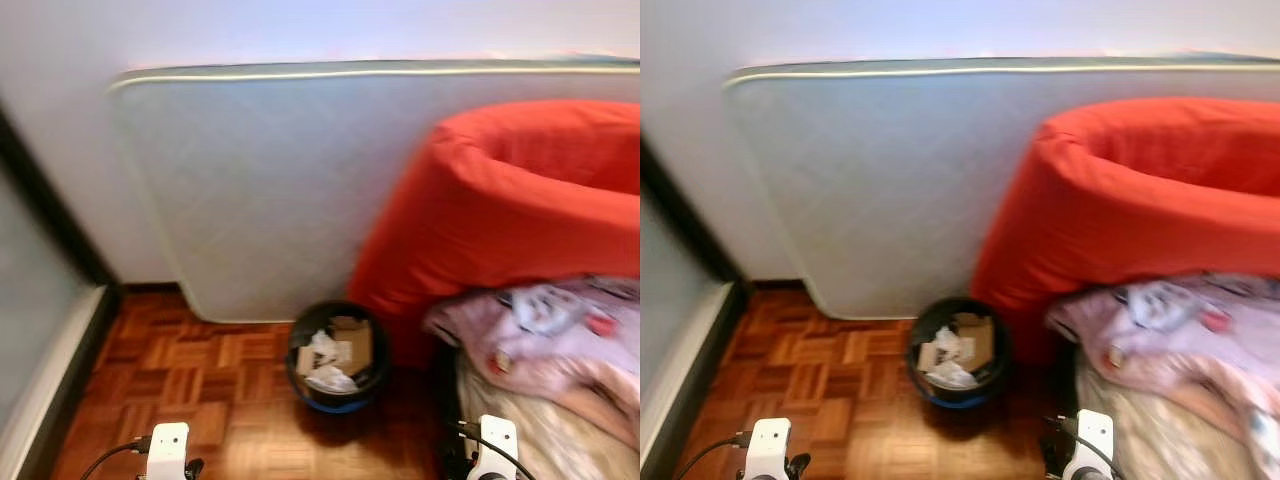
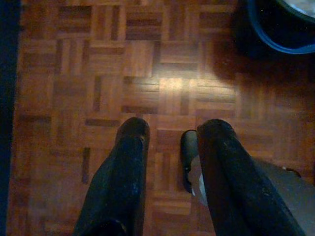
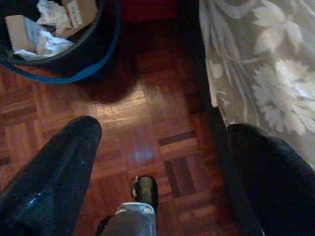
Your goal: Clean up the room
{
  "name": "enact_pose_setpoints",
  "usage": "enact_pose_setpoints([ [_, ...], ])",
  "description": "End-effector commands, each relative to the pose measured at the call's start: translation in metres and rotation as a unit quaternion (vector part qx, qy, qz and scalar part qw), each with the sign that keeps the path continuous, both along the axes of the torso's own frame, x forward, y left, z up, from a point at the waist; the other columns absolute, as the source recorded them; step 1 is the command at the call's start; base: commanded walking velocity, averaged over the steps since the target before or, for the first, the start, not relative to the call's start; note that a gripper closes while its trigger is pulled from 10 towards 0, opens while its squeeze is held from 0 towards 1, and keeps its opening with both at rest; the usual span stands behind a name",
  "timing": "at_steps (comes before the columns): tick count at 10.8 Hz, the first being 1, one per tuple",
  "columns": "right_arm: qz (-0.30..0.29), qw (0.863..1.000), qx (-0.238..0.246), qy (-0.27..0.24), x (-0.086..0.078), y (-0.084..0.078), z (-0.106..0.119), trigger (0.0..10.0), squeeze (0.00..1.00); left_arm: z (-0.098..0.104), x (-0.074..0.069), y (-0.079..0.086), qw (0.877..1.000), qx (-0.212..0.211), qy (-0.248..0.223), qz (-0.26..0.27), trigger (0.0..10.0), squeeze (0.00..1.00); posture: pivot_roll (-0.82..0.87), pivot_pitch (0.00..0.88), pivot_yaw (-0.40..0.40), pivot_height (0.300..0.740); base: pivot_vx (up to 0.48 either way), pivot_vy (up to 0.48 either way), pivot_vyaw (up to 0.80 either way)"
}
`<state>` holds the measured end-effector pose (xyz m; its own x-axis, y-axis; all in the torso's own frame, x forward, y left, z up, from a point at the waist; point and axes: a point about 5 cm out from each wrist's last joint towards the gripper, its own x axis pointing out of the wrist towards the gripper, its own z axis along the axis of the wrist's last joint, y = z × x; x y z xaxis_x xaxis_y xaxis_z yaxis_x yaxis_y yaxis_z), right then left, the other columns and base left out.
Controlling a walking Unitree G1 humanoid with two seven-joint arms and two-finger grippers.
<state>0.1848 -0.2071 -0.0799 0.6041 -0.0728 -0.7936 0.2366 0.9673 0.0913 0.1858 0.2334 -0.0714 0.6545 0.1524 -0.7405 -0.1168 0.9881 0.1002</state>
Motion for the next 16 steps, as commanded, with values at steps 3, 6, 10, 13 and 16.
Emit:
enact_pose_setpoints([
  [3, 0.001, 1.0, -0.003, 0.008, -0.002, -0.002, -0.001, 10.0, 0.0, -0.006, -0.018, 0.011, 1.0, 0.008, 0.027, 0.005, 10.0, 0.0, 0.18, 0.017, -0.038, 0.74, 0.0, 0.0, -0.76],
  [6, -0.001, 1.0, 0.0, 0.007, -0.002, 0.0, -0.001, 10.0, 0.0, -0.005, -0.013, 0.009, 0.999, 0.021, 0.031, -0.015, 10.0, 0.0, 0.18, 0.002, -0.028, 0.74, 0.0, -0.104, -0.75],
  [10, -0.006, 1.0, 0.0, 0.009, -0.003, 0.0, -0.002, 10.0, 0.0, -0.005, -0.013, 0.008, 0.999, 0.02, 0.034, -0.017, 10.0, 0.0, 0.18, 0.0, -0.024, 0.74, 0.0, -0.081, -0.75],
  [13, -0.002, 1.0, -0.001, 0.008, -0.003, 0.0, -0.002, 10.0, 0.0, -0.005, -0.013, 0.008, 0.999, 0.024, 0.036, -0.02, 10.0, 0.0, 0.18, 0.0, -0.023, 0.74, 0.0, 0.0, -0.74],
  [16, -0.016, 1.0, -0.004, -0.013, 0.003, 0.004, 0.001, 10.0, 0.0, -0.001, -0.004, 0.008, 0.999, 0.027, 0.031, -0.033, 10.0, 0.0, 0.14, 0.0, 0.016, 0.74, 0.0, 0.0, -0.74],
])
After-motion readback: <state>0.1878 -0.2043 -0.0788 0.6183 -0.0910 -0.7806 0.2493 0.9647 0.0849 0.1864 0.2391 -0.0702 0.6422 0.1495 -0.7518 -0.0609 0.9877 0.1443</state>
